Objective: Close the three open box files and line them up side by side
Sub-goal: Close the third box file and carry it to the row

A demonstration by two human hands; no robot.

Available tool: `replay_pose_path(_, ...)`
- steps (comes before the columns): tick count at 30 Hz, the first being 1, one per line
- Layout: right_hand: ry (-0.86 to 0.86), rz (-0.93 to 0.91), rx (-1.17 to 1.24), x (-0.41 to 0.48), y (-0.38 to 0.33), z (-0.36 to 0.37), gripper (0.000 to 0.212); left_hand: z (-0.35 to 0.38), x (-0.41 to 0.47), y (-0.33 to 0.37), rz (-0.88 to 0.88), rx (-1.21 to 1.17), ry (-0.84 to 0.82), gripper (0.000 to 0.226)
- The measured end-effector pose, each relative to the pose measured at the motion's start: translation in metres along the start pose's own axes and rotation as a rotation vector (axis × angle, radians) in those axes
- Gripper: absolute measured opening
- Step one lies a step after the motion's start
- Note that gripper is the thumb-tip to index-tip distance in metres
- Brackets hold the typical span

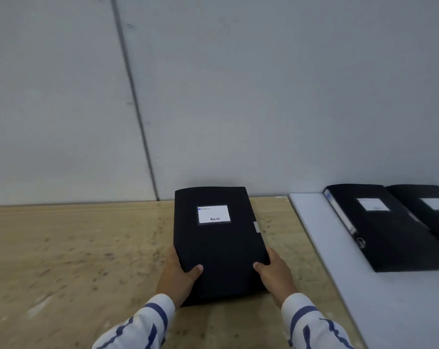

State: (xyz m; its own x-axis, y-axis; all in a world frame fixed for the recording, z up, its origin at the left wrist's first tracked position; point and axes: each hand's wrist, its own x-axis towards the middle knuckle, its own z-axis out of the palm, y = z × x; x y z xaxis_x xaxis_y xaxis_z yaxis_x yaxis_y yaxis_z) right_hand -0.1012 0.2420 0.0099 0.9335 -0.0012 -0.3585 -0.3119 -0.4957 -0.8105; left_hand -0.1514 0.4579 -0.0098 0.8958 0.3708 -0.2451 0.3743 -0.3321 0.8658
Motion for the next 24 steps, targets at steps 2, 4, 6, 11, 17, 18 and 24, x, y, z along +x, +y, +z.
replay_pose_path(2, 0.01, 0.012, 0.022, 0.015, 0.016, -0.038, 0.039, 0.04, 0.003, 0.017, 0.0, -0.007, -0.021, 0.074)
replay_pose_path(4, 0.02, 0.023, 0.035, 0.029, 0.031, -0.073, 0.037, 0.079, 0.005, 0.033, -0.002, -0.014, -0.04, 0.073)
replay_pose_path(6, 0.034, 0.042, 0.016, 0.042, 0.046, -0.105, 0.038, 0.115, 0.006, 0.049, -0.005, -0.014, -0.051, 0.073)
replay_pose_path(11, 0.089, 0.071, -0.019, 0.077, 0.079, -0.167, 0.031, 0.188, 0.014, 0.08, -0.023, -0.009, -0.076, 0.076)
replay_pose_path(17, 0.138, 0.086, -0.008, 0.105, 0.104, -0.204, 0.027, 0.237, 0.024, 0.102, -0.021, 0.027, -0.097, 0.075)
replay_pose_path(18, 0.144, 0.087, -0.016, 0.108, 0.107, -0.207, 0.028, 0.242, 0.026, 0.103, -0.021, 0.036, -0.099, 0.075)
replay_pose_path(24, 0.149, 0.094, -0.064, 0.12, 0.115, -0.217, 0.052, 0.261, 0.031, 0.109, -0.028, 0.079, -0.086, 0.072)
